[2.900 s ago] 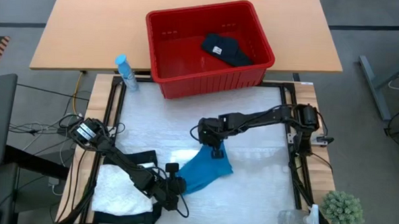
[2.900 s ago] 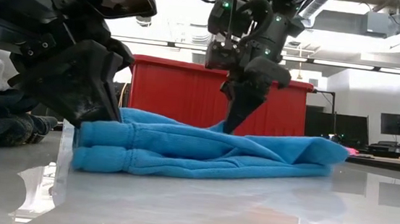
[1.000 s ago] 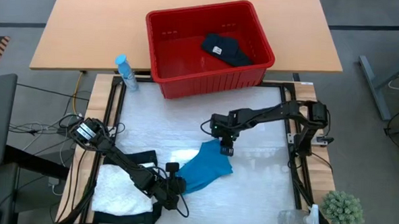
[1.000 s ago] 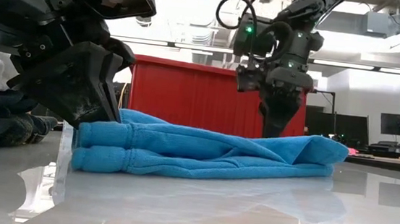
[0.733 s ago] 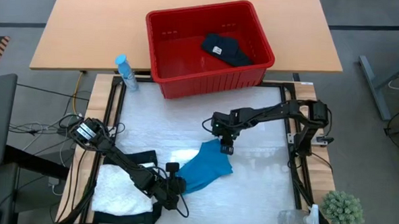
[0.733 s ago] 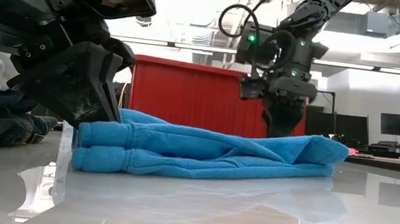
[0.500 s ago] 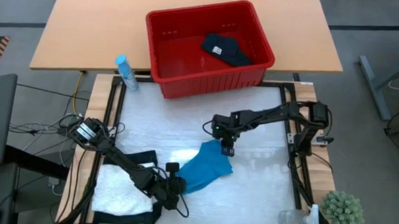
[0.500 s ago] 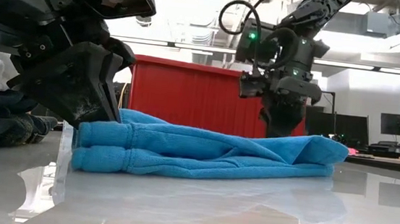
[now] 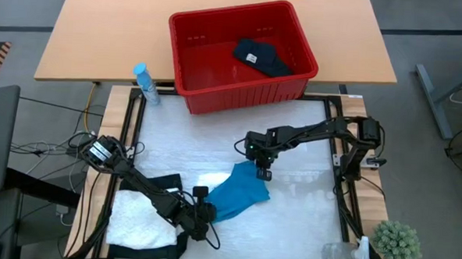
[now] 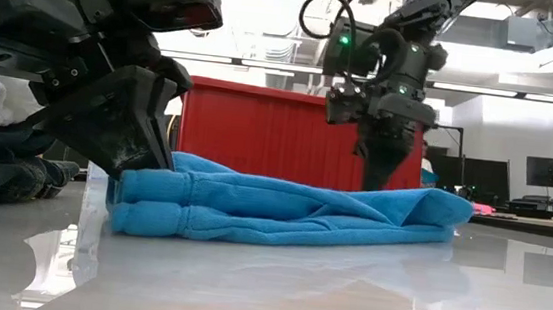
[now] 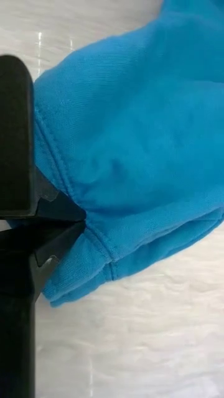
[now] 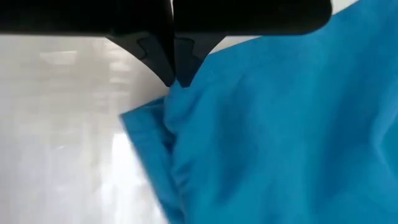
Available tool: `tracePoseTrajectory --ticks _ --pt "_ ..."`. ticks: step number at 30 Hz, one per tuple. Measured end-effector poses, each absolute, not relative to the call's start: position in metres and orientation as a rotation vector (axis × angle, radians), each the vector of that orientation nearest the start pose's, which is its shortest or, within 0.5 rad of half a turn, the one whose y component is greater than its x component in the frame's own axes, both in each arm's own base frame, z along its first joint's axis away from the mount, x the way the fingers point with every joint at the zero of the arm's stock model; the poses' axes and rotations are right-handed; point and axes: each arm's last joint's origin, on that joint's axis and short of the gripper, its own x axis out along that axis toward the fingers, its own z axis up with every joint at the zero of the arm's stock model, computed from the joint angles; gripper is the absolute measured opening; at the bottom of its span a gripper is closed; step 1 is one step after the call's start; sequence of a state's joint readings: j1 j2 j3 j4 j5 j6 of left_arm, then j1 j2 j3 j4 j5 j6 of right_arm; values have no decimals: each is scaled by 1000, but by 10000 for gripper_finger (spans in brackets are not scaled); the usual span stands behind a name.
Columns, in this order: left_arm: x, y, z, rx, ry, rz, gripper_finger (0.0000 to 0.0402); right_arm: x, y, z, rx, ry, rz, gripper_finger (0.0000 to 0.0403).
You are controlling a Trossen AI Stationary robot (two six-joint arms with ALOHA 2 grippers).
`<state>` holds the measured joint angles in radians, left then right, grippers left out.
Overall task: Fold Laundry from Bin
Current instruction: Fold the blue shorts from the red bin
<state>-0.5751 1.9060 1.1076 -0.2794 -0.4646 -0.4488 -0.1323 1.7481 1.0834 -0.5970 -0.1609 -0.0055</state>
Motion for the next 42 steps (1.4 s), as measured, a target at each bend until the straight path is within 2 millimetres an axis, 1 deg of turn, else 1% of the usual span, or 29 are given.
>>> tracePoseTrajectory --ticks 6,9,13,16,18,20,24,25,27,30,31,33,36,39,41,42 --pt "314 -187 137 125 925 105 0 336 -50 192 121 1195 9 12" --pt "314 -187 137 124 925 105 0 338 -57 202 108 1189 -24 12" --pt "314 -187 137 120 925 106 0 338 -65 206 106 1189 -34 12" --pt "314 -187 137 113 925 110 0 337 -66 206 118 1199 -21 17" --pt "314 -187 137 110 925 111 0 336 -65 205 136 1198 8 41" --pt "314 -187 137 110 925 110 0 335 -64 205 145 1206 22 75" --pt "314 -187 137 113 925 109 0 333 -65 205 154 1229 12 140" --pt "314 -187 137 112 925 109 0 331 -67 207 159 1225 5 153" --pt "314 -187 137 111 925 110 0 327 -68 216 158 1202 -7 172" --pt "314 -188 137 112 921 107 0 317 -70 240 163 1124 -7 184" --pt "314 -188 137 113 920 107 0 313 -68 249 171 1094 14 186" --pt "314 -188 137 112 912 119 0 308 -56 263 184 1043 67 187" --pt "315 -186 137 120 895 156 0 305 -25 276 136 1000 169 184" --pt "318 -181 138 121 882 184 0 309 14 280 69 965 282 179" --pt "321 -178 138 112 873 187 0 311 42 276 13 964 344 176" --pt "323 -177 139 107 864 186 0 313 54 272 -29 968 340 175"
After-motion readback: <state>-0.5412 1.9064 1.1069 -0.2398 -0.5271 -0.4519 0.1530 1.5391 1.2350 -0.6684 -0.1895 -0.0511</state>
